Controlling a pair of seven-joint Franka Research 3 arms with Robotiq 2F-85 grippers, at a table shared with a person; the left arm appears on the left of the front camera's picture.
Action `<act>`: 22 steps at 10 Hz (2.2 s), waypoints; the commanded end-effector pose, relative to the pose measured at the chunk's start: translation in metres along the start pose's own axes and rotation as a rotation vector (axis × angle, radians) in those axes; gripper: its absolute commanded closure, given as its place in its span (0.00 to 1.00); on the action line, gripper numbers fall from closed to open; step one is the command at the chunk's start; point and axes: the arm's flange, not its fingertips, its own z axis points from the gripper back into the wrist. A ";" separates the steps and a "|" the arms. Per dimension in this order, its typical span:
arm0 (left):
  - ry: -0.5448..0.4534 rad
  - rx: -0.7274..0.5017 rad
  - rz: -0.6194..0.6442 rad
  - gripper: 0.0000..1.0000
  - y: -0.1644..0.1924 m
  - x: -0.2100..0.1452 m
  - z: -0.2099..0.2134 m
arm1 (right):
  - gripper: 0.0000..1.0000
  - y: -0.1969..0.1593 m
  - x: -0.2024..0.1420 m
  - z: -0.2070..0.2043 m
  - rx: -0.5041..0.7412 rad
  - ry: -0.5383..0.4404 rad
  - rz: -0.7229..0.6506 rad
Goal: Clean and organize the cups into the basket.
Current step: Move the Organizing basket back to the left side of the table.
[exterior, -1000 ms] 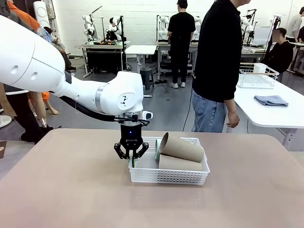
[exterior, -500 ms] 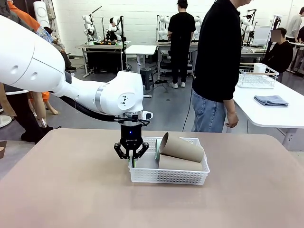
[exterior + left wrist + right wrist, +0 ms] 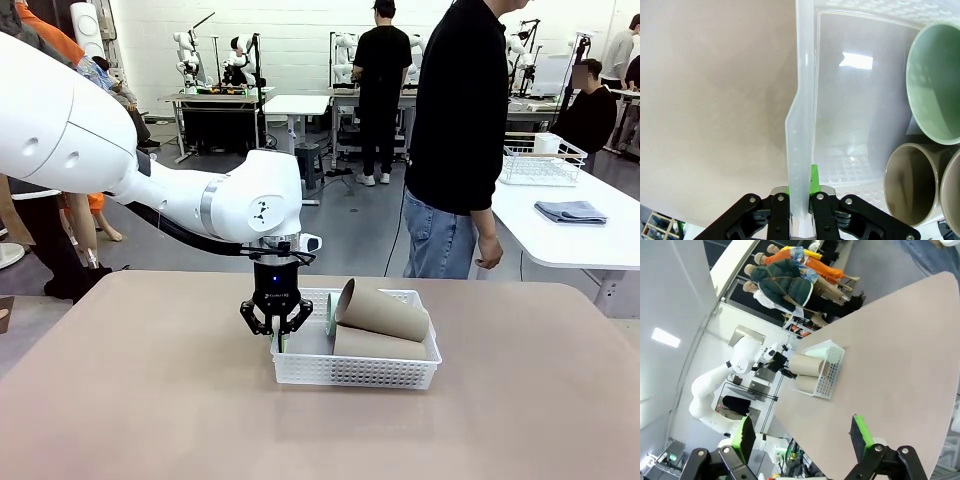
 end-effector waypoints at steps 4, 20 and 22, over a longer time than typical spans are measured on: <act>-0.076 0.089 0.088 0.94 0.085 0.018 0.035 | 0.00 -0.002 0.000 0.002 -0.030 0.005 -0.004; 0.129 0.050 0.178 0.94 0.383 0.062 0.032 | 0.00 -0.002 0.000 0.002 -0.030 0.005 -0.004; 0.129 0.050 0.178 0.94 0.383 0.062 0.032 | 0.00 -0.002 0.000 0.002 -0.030 0.005 -0.004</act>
